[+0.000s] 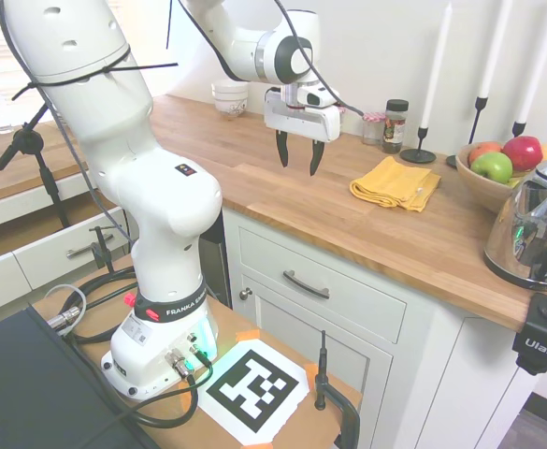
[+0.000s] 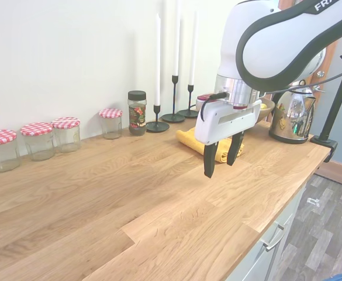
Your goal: Wipe the counter
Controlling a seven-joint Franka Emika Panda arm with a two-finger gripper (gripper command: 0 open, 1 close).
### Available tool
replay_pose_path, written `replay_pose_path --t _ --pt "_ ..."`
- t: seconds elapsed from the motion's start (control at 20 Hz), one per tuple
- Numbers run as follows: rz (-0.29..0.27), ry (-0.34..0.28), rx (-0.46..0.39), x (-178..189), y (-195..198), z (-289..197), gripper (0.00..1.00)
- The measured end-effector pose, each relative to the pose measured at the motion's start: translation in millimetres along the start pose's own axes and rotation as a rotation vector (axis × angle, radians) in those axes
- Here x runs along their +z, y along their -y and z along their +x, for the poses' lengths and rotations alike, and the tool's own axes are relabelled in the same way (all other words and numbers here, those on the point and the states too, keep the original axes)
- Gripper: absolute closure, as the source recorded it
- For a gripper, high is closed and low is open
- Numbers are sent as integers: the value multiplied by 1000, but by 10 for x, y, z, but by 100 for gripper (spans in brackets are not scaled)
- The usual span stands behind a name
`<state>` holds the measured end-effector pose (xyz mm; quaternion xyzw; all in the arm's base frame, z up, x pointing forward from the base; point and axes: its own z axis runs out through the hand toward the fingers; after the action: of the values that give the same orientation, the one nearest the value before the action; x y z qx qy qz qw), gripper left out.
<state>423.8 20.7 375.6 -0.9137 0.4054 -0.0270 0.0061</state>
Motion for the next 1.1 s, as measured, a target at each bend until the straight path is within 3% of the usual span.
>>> replay_pose_path --t 0.4,1.1 --pt "28 -17 23 -145 73 169 0" --pt "72 -44 146 -481 -400 1910 0"
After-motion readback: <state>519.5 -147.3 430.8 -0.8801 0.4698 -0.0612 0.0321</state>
